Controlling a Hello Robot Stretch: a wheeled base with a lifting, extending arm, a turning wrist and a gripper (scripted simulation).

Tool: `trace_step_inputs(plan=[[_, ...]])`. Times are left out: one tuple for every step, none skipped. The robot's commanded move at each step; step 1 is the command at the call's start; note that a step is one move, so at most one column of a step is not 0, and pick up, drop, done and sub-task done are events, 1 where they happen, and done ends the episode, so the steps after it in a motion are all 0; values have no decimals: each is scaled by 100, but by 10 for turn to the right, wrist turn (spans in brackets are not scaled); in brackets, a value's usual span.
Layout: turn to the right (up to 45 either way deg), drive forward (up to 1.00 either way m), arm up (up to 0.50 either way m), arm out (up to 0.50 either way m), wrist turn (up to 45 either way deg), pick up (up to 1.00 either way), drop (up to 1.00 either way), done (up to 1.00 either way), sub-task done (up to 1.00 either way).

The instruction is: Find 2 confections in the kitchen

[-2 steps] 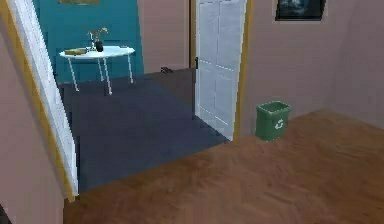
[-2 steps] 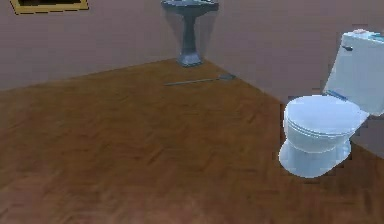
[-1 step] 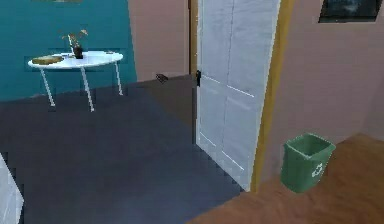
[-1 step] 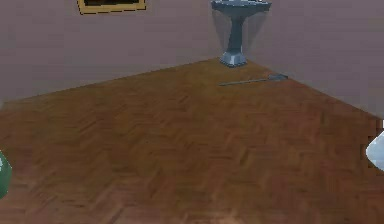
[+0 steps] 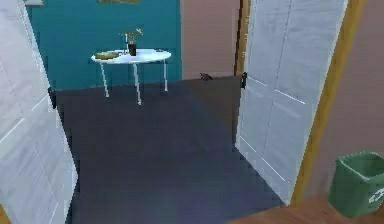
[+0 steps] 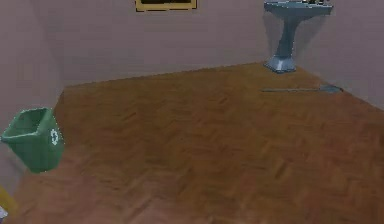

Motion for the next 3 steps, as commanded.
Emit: trace_step_inputs(plan=[[0,100,0,0,0,0,0,0,0],[0,100,0,0,0,0,0,0,0],[0,20,0,0,0,0,0,0,0]])
